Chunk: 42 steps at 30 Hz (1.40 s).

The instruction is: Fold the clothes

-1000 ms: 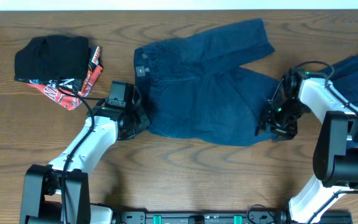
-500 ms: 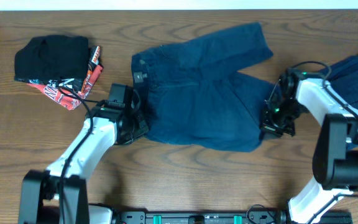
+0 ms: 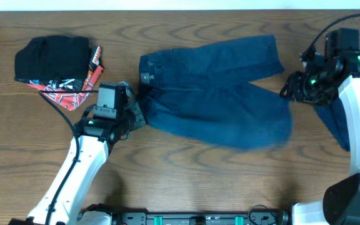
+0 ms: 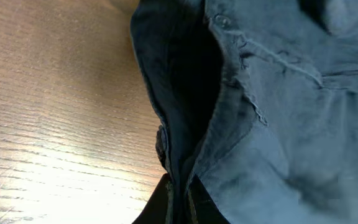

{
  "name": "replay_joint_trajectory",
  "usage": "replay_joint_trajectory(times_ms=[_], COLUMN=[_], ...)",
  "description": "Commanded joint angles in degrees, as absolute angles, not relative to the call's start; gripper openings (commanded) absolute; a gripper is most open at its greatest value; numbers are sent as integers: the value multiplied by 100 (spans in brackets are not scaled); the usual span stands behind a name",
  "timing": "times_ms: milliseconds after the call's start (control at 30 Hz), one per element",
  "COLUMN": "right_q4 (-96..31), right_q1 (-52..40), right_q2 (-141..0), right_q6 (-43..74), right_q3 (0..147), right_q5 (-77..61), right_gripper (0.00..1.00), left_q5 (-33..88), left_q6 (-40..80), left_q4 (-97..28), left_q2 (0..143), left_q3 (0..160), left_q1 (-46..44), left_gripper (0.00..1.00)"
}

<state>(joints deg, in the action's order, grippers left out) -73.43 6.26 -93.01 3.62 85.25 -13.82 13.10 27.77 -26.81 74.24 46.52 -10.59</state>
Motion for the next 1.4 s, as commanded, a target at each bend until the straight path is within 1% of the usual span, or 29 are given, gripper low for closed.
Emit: replay_joint_trajectory(times_ms=[0, 167, 367, 567, 733, 933, 1100, 1133, 1167, 1200, 1267, 1367], right_q4=[-7708, -8228, -7955, -7625, -6925, -5736, -5092, -5002, -4910, -4851, -4847, -5113], right_q1=[454, 303, 222, 202, -14, -239, -244, -244, -246, -244, -244, -255], right_q2=[-9376, -9376, -9373, -9362, -9362, -9362, -9362, -9362, -9362, -9362, -9362, -9362], right_q6=[290, 268, 416, 836, 1076, 1441, 1592, 1592, 1592, 1594, 1653, 1671], right_q3=[8178, 7349, 6200, 5870, 5398, 4766, 4416, 4372, 4322, 4278, 4228, 4191], right_q5=[-1308, -1291, -1306, -1612, -1612, -1372, -1376, -1376, -1376, -1376, -1378, -1387], right_gripper=[49, 47, 45, 45, 46, 46, 42, 40, 34, 33, 33, 35], left_q5=[1133, 1129, 1129, 1129, 1131, 1131, 1131, 1131, 1131, 1131, 1131, 1131], left_q6=[2683, 2681, 2679, 2679, 2681, 2681, 2681, 2681, 2681, 2681, 2681, 2681], left_q4=[-2687, -2646, -2648, -2648, -2650, -2655, -2668, -2668, -2668, -2668, -2670, -2700], left_q2=[7640, 7878, 7975, 7975, 7975, 7975, 7975, 7975, 7975, 7975, 7975, 7975], left_q3=[4635, 4635, 4635, 4635, 4635, 4635, 4635, 4635, 4635, 4635, 4635, 4635], left_q1=[-1037, -1037, -1035, -1035, -1035, -1035, -1035, -1035, -1035, -1035, -1035, -1035], left_gripper=[6, 6, 6, 6, 6, 6, 6, 6, 6, 6, 6, 6])
